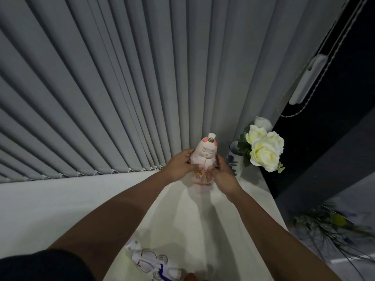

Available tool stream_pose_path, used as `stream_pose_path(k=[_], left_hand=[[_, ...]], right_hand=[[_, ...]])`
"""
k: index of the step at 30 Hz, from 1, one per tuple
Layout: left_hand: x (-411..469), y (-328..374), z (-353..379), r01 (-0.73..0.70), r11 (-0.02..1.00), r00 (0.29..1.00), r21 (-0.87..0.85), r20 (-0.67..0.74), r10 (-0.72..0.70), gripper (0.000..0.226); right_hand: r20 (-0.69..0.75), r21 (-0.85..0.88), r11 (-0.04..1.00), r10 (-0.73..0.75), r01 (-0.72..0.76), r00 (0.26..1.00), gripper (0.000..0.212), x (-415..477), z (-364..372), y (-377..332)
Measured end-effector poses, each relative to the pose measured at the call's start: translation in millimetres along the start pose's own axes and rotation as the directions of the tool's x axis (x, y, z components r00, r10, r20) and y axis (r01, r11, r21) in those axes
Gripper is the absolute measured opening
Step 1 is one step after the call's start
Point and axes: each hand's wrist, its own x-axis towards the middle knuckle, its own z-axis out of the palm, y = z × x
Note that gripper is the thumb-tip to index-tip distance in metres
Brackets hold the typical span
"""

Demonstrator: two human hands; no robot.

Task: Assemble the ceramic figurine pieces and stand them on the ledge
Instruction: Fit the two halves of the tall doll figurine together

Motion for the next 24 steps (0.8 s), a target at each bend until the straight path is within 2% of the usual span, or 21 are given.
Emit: stream_pose_path(k=[3,8,12,17,20,24], left_hand=[[2,-3,2,-0.019,1.0,1.0,-0.018,-0.002,0.019,0.059],[-2,-5,3,-0.027,0.997,0.999,0.078,0.019,0.026,0.06],[-3,-18,13,-0.01,0.979,0.996,0.202,-0.089,0.029,0.069],[-20,-15,27,-0.03,0.938,0.984,0.345,-0.153,0.088,0.063],[-32,-13,32,-0.008,0.903,0.985,0.429,-0.152,0.081,0.064],[-65,-15,35,-0.016,0.873,0.993,0.487,-0.097,0.072,0.056]], right_hand=[[-0.022,0.002,1.0,0.013,-0.013,1.0,0.052,-1,1,-3],[-0.07,0.011,0.997,0.071,-0.071,0.995,0.055,-4,9,-6],[-0.123,0.031,0.995,0.096,-0.093,0.988,0.052,-13,13,-9],[-0.162,0.015,0.993,0.115,-0.114,0.98,0.042,-25,16,-14],[-0.158,0.01,0.989,0.149,-0.15,0.976,0.036,-38,15,-14],[-0.174,-0.025,0.99,0.135,-0.141,0.975,0.038,-69,15,-13]])
